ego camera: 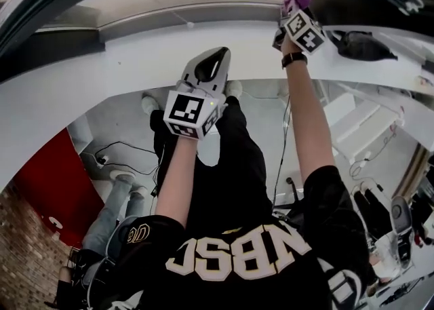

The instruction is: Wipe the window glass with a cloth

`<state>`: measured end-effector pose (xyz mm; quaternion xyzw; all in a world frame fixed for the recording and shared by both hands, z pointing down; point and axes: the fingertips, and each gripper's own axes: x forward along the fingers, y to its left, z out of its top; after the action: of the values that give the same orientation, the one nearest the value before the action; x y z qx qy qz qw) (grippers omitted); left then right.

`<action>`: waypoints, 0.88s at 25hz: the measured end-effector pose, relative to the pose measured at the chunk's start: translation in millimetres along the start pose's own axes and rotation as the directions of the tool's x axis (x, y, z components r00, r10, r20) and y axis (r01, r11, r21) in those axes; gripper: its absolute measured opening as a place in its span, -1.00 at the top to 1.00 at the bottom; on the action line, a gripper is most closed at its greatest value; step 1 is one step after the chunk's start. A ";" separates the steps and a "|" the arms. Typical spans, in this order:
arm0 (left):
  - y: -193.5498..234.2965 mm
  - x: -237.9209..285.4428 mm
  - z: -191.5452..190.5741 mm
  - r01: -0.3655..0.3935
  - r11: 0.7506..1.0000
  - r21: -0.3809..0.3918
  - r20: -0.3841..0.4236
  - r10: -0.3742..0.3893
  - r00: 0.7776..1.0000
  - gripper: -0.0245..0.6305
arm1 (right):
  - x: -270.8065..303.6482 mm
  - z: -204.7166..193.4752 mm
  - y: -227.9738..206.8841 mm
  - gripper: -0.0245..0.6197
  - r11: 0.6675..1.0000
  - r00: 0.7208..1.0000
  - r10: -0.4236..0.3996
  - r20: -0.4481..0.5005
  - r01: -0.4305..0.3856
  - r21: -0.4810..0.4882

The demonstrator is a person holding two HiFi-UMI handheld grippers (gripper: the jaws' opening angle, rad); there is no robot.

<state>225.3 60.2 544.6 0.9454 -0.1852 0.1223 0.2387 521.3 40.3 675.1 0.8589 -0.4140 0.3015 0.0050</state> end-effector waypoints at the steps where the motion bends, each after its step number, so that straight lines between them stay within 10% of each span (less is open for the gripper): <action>1: -4.9 1.9 -1.9 0.010 1.000 0.008 -0.011 -0.010 1.000 0.85 | -0.5 1.1 -9.1 0.64 1.000 1.000 -0.016 -0.002 0.016 0.025; 6: 0.2 -8.0 -8.8 0.023 1.000 -0.016 -0.017 -0.024 1.000 0.85 | -16.2 -14.1 22.2 0.64 0.999 1.000 0.005 -0.016 -0.004 0.035; 13: 101.1 -101.2 0.6 -0.050 0.998 -0.028 -0.018 0.049 0.999 0.85 | -42.2 -151.4 239.9 0.64 0.958 0.949 0.247 -0.196 -0.270 -0.098; 17: 178.1 -168.7 6.4 -0.154 0.988 -0.027 -0.023 0.154 0.988 0.85 | -54.4 -214.5 398.4 0.64 0.880 0.862 0.443 -0.247 -0.471 -0.066; 22: 261.1 -226.8 9.2 -0.240 0.971 -0.024 -0.012 0.239 0.971 0.85 | -69.2 -265.0 572.2 0.64 0.706 0.711 0.654 -0.259 -0.696 -0.129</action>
<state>-84.6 -91.6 570.2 0.9125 -0.2983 0.1523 0.2348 -56.4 -218.3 717.8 0.6069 -0.7283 0.3169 0.0279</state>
